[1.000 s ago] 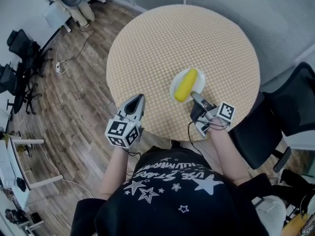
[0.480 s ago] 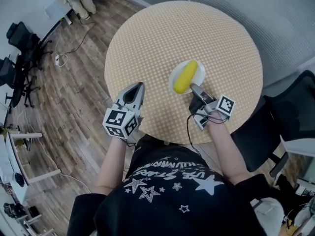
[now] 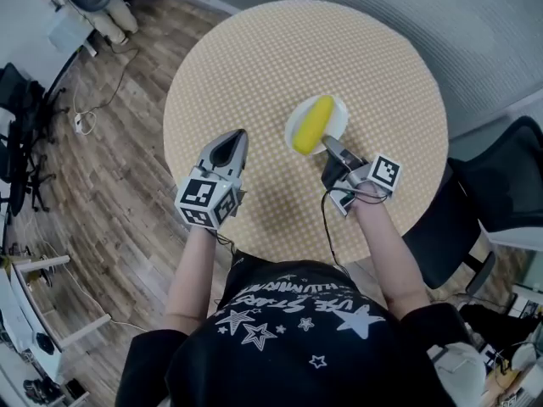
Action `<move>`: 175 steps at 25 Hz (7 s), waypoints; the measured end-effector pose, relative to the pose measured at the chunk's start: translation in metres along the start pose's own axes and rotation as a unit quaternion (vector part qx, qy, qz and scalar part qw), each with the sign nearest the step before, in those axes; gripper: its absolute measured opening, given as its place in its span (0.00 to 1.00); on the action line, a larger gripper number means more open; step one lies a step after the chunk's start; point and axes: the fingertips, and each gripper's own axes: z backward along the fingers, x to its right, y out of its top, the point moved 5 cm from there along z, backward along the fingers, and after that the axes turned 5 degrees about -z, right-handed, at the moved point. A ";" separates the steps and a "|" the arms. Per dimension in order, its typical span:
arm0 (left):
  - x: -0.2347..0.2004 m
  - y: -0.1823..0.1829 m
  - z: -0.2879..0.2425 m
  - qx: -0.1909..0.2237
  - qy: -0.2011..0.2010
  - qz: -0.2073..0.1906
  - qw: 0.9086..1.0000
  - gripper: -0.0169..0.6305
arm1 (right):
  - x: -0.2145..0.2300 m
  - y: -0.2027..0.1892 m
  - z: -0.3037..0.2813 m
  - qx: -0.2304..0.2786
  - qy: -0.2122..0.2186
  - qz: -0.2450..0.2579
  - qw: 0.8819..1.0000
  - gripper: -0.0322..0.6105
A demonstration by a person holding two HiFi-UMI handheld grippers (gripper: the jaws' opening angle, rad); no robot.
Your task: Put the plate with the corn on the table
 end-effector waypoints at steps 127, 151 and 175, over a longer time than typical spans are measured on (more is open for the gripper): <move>0.177 0.009 0.194 0.052 -0.042 -0.009 0.998 0.04 | -0.151 -0.200 0.148 -0.046 -0.022 0.709 0.703 0.14; 0.261 -0.029 0.319 0.072 -0.090 0.019 0.993 0.04 | -0.139 -0.304 0.311 -0.006 -0.093 0.692 0.716 0.14; 0.366 -0.027 0.343 0.085 -0.085 0.017 0.993 0.04 | -0.127 -0.307 0.442 -0.011 -0.104 0.676 0.729 0.14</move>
